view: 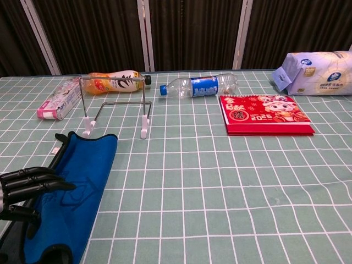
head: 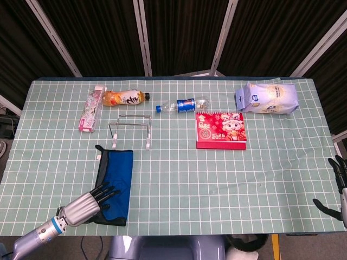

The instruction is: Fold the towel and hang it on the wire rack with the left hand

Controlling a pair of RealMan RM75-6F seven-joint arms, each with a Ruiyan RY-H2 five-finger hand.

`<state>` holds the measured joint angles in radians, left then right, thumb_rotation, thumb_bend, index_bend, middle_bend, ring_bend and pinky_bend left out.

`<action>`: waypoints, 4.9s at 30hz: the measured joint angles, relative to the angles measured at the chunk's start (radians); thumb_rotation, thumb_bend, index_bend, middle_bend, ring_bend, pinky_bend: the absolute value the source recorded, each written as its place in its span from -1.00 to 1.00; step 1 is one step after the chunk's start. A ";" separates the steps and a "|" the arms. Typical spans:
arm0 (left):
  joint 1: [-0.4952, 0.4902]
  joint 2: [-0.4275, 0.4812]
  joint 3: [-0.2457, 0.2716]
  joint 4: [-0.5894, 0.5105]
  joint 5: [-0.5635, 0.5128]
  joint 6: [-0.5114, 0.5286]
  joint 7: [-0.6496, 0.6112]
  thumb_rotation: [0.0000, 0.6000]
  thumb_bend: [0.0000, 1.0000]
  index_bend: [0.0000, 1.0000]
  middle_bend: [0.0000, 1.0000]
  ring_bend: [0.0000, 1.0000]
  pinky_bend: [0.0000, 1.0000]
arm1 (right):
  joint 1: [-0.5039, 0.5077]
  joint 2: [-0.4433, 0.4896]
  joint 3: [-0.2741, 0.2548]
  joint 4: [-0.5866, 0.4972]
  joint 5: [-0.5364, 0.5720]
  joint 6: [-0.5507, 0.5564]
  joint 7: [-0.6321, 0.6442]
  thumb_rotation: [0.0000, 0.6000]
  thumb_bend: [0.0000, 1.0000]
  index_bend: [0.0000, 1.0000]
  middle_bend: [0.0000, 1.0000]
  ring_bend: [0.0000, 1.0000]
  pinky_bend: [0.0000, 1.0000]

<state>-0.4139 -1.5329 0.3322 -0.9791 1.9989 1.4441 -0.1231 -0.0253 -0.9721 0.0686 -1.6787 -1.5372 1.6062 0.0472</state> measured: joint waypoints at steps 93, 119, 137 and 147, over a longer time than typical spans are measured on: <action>-0.009 0.082 0.047 0.020 0.023 -0.014 -0.013 1.00 -0.63 -1.00 -1.00 -1.00 -1.00 | 0.002 -0.005 -0.005 -0.016 0.006 -0.016 -0.040 1.00 -1.00 -0.95 -1.00 -1.00 -1.00; -0.278 0.251 -0.400 -0.631 -0.783 -0.499 0.389 1.00 -0.74 -0.81 0.95 0.82 1.00 | 0.015 -0.009 0.003 -0.007 0.043 -0.052 -0.044 1.00 -1.00 -0.94 -1.00 -1.00 -1.00; -0.472 0.026 -0.466 -0.424 -1.179 -0.694 0.554 1.00 -0.32 -0.42 0.95 0.82 1.00 | 0.036 -0.015 0.013 0.004 0.095 -0.105 -0.051 1.00 -1.00 -0.93 -1.00 -1.00 -1.00; -0.501 -0.022 -0.451 -0.333 -1.225 -0.720 0.555 1.00 -0.31 -0.38 0.95 0.82 1.00 | 0.040 -0.019 0.015 0.010 0.106 -0.113 -0.053 1.00 -1.00 -0.92 -1.00 -1.00 -1.00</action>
<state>-0.9149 -1.5548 -0.1191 -1.3125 0.7740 0.7238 0.4315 0.0143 -0.9906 0.0839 -1.6683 -1.4317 1.4932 -0.0059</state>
